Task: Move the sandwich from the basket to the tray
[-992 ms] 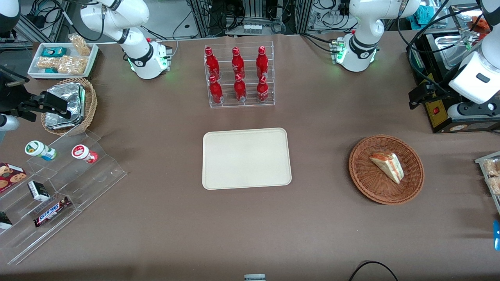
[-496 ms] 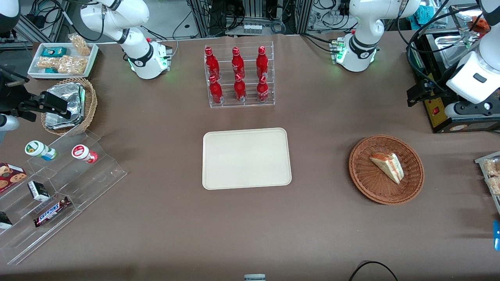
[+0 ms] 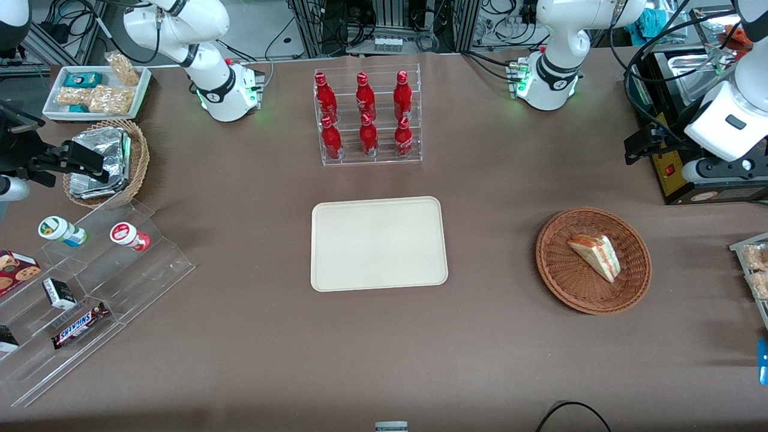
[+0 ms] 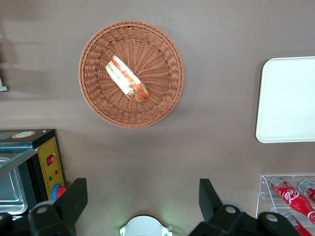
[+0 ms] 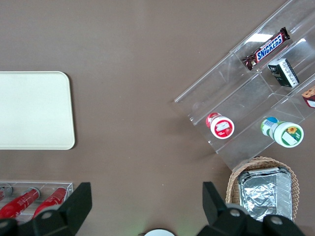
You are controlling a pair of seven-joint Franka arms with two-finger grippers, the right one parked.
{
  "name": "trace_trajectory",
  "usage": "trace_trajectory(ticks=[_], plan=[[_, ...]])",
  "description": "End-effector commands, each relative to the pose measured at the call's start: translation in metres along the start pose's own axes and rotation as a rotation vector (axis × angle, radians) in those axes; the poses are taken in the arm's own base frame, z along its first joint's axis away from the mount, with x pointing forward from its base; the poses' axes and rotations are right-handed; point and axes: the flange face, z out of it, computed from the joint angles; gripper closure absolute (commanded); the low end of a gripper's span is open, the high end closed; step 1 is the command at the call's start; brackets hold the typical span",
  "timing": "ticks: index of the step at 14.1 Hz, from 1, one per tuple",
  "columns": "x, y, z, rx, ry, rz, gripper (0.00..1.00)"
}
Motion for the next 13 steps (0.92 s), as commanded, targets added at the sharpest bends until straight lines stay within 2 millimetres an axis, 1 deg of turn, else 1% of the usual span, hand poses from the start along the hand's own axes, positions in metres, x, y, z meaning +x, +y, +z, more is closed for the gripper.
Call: trace_trajectory(ticks=[1, 3, 4, 6, 8, 9, 11, 12, 13], plan=[[0.001, 0.005, 0.004, 0.0, -0.018, -0.01, 0.0], [0.002, 0.005, 0.008, 0.0, -0.02, -0.011, 0.0], [0.003, 0.005, 0.013, 0.002, -0.026, -0.011, 0.0], [0.009, 0.004, 0.033, 0.015, -0.044, -0.012, 0.0], [0.015, 0.003, 0.063, 0.021, -0.056, -0.017, 0.0], [0.018, 0.002, 0.077, 0.023, -0.06, -0.045, 0.0], [0.025, -0.002, 0.11, 0.024, -0.057, -0.088, 0.0], [0.028, -0.009, 0.127, 0.02, -0.055, -0.101, 0.0], [0.032, -0.02, 0.147, 0.017, -0.052, -0.12, 0.0]])
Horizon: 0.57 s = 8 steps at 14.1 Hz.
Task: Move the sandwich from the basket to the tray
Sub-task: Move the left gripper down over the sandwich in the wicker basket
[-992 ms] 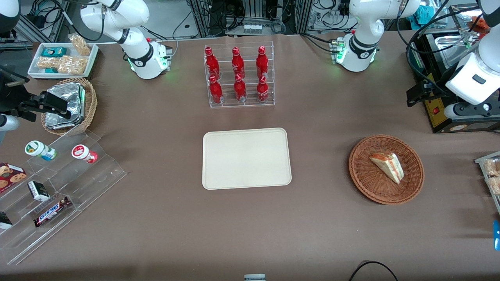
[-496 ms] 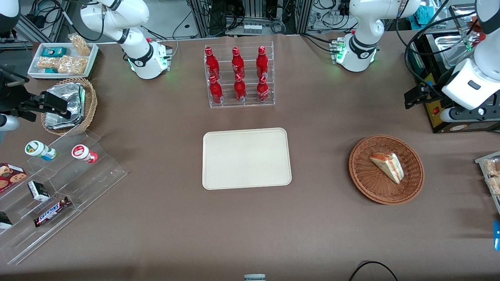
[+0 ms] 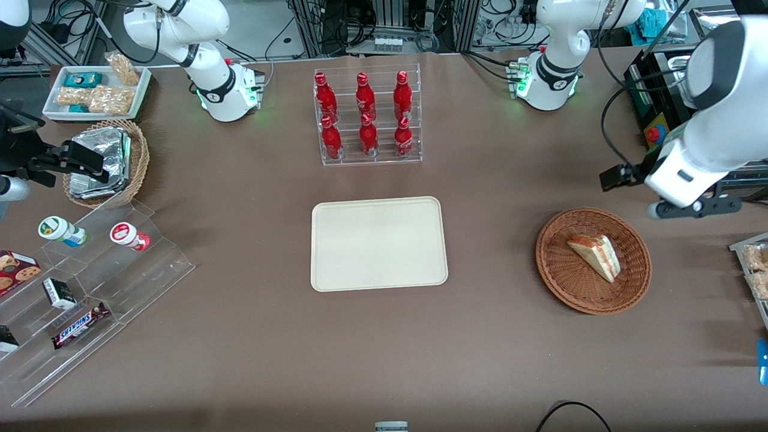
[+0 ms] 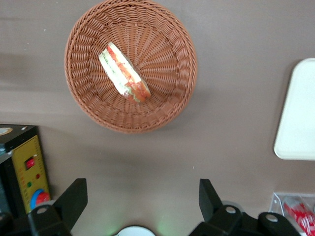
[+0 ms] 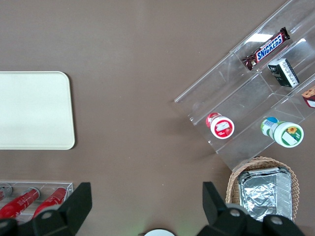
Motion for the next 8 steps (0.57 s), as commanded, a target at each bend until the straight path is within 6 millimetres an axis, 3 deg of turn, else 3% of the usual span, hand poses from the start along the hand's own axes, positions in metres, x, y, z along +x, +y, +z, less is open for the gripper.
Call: trace_trajectory(ticks=[1, 5, 8], plan=[[0.005, -0.016, 0.043, 0.004, 0.019, -0.044, 0.0], [0.018, -0.034, 0.12, -0.022, 0.101, -0.143, 0.0], [0.03, -0.036, 0.157, -0.058, 0.152, -0.392, 0.0]])
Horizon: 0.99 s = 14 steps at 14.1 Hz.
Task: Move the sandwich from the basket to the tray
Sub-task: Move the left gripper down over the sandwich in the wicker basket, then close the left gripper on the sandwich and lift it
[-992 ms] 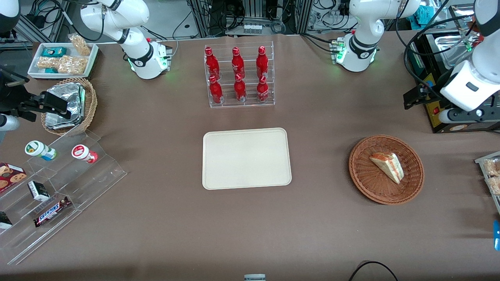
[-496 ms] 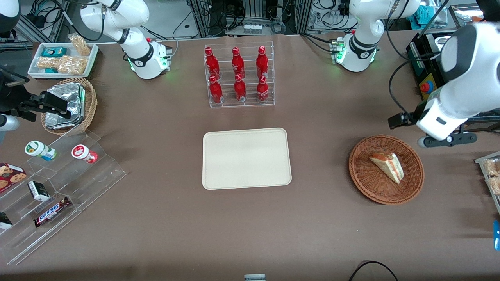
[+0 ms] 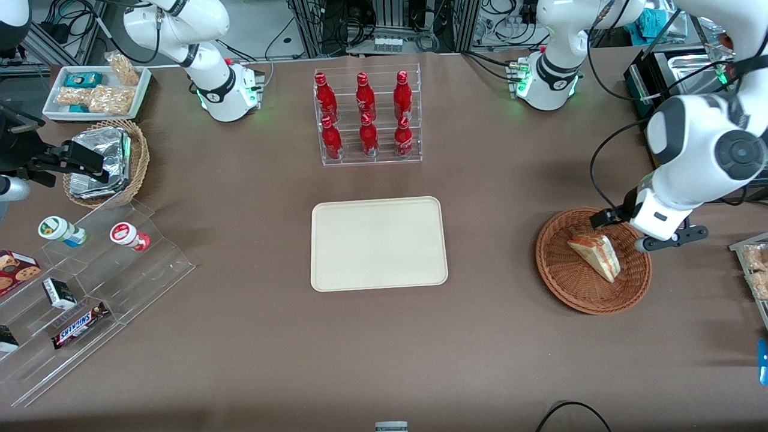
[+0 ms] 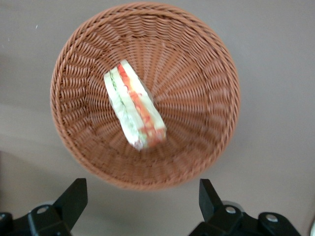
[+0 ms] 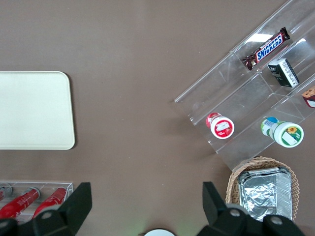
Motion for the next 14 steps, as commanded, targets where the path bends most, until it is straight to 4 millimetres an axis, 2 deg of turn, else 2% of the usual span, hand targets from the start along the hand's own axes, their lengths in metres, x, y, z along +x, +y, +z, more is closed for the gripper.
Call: trace_trajectory(ticks=[1, 4, 11, 12, 13, 14], plan=[[0.007, 0.002, 0.024, -0.011, 0.03, -0.262, 0.0], [0.016, 0.006, 0.044, -0.034, 0.055, -0.486, 0.0], [0.033, -0.013, 0.093, 0.022, 0.008, -0.508, 0.0], [0.032, -0.012, 0.098, 0.026, 0.001, -0.508, 0.15], [0.032, -0.013, 0.098, 0.027, 0.0, -0.51, 0.51], [0.031, -0.013, 0.099, 0.029, -0.003, -0.516, 0.75]])
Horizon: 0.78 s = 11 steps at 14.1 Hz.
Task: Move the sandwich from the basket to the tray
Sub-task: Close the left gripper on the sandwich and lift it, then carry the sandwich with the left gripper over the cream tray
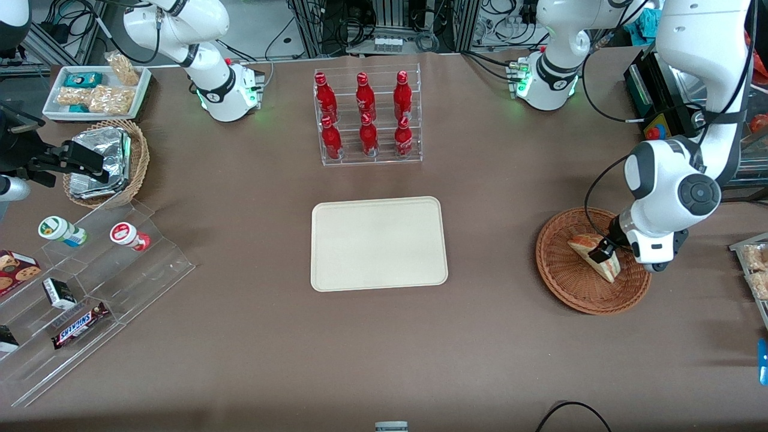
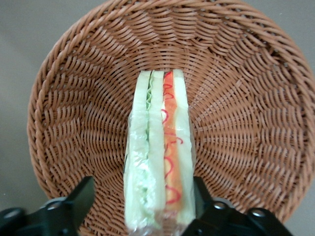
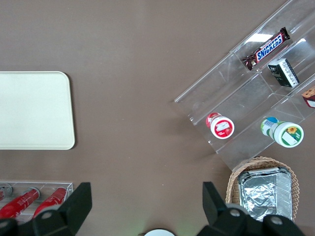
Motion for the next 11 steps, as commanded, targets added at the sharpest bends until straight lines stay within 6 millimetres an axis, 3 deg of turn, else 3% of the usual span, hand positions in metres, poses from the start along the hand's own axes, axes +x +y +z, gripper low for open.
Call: trace_trajectory(ticks=[1, 4, 6, 9, 10, 11], plan=[[0.004, 0.004, 0.0, 0.008, 0.015, -0.017, 0.88], [0.001, 0.007, -0.011, 0.026, 0.0, -0.008, 0.95], [-0.001, 0.018, -0.041, 0.078, -0.034, 0.021, 0.97], [-0.031, 0.051, -0.084, 0.119, -0.06, 0.214, 0.98], [-0.044, 0.058, -0.089, 0.116, -0.071, 0.302, 0.98], [-0.073, 0.08, -0.09, 0.111, -0.072, 0.434, 0.98]])
